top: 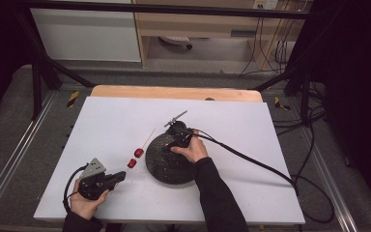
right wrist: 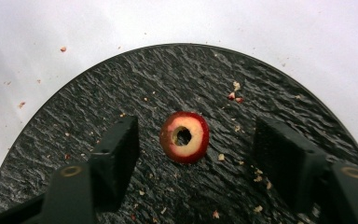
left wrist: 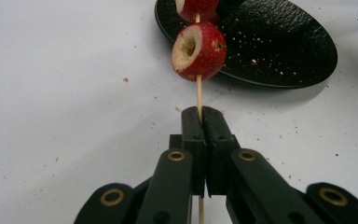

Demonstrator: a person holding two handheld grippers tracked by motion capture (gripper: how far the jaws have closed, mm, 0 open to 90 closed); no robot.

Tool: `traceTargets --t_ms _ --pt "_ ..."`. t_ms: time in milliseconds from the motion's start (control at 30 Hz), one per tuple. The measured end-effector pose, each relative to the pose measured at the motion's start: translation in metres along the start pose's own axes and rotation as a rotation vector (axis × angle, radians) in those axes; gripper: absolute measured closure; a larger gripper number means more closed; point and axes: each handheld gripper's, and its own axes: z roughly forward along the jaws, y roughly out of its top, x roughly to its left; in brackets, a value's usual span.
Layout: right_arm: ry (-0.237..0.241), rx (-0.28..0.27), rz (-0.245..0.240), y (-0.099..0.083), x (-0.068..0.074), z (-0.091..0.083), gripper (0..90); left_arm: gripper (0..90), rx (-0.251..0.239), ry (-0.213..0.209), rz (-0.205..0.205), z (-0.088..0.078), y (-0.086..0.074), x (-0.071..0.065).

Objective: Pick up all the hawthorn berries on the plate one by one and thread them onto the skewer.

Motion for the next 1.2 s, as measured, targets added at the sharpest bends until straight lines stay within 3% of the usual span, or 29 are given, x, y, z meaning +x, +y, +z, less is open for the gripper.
traceTargets --t_ms 500,1200 --pt "0.045 0.003 0.05 0.003 -0.007 0.003 53.9 88.3 -0.002 0.0 -0.002 0.0 0.001 0.001" --pt "0.074 0.044 0.063 0.002 -0.008 0.011 61.7 88.3 -0.002 0.002 0.001 0.0 0.001 0.0"
